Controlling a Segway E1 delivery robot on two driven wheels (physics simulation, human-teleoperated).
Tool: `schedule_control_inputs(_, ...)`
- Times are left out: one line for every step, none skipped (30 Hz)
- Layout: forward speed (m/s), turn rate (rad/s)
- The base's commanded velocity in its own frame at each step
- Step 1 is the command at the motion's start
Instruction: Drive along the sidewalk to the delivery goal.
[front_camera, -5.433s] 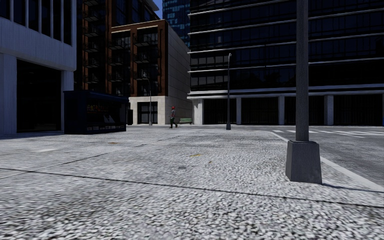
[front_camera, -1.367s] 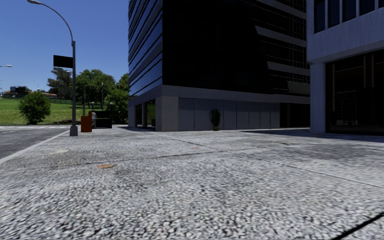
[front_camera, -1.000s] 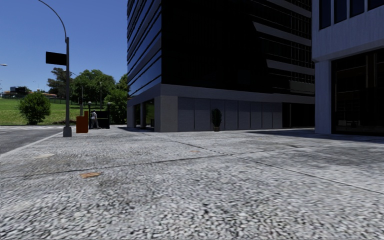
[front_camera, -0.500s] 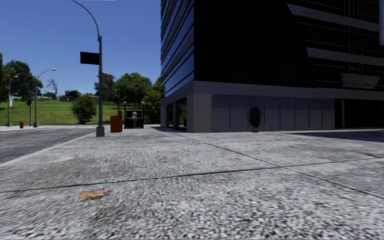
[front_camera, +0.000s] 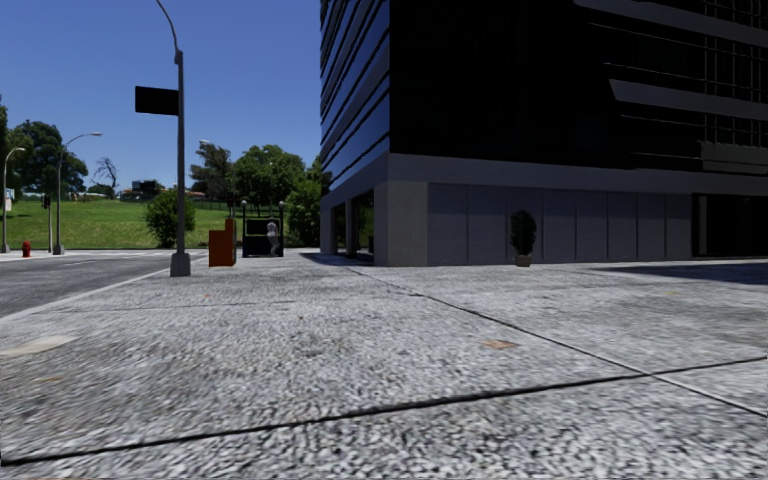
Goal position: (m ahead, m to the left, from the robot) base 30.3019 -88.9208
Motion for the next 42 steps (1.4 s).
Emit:
schedule_control_inputs(2.0,0.0)
schedule_control_inputs(2.0,0.0)
schedule_control_inputs(2.0,0.0)
schedule_control_inputs(2.0,0.0)
schedule_control_inputs(2.0,0.0)
schedule_control_inputs(2.0,0.0)
schedule_control_inputs(2.0,0.0)
schedule_control_inputs(2.0,0.0)
schedule_control_inputs(2.0,0.0)
schedule_control_inputs(2.0,0.0)
schedule_control_inputs(2.0,0.0)
schedule_control_inputs(2.0,0.0)
schedule_control_inputs(2.0,0.0)
schedule_control_inputs(2.0,0.0)
schedule_control_inputs(2.0,0.0)
schedule_control_inputs(2.0,0.0)
schedule_control_inputs(2.0,0.0)
schedule_control_inputs(2.0,0.0)
schedule_control_inputs(2.0,0.0)
schedule_control_inputs(2.0,0.0)
schedule_control_inputs(2.0,0.0)
schedule_control_inputs(2.0,0.0)
schedule_control_inputs(2.0,0.0)
schedule_control_inputs(2.0,0.0)
schedule_control_inputs(2.0,0.0)
schedule_control_inputs(2.0,0.0)
schedule_control_inputs(2.0,0.0)
schedule_control_inputs(2.0,0.0)
schedule_control_inputs(2.0,0.0)
schedule_control_inputs(2.0,0.0)
schedule_control_inputs(2.0,0.0)
schedule_control_inputs(2.0,0.0)
schedule_control_inputs(2.0,0.0)
schedule_control_inputs(2.0,0.0)
schedule_control_inputs(2.0,0.0)
schedule_control_inputs(2.0,0.0)
schedule_control_inputs(2.0,0.0)
schedule_control_inputs(2.0,0.0)
schedule_control_inputs(2.0,0.0)
schedule_control_inputs(2.0,0.0)
schedule_control_inputs(2.0,0.0)
schedule_control_inputs(2.0,0.0)
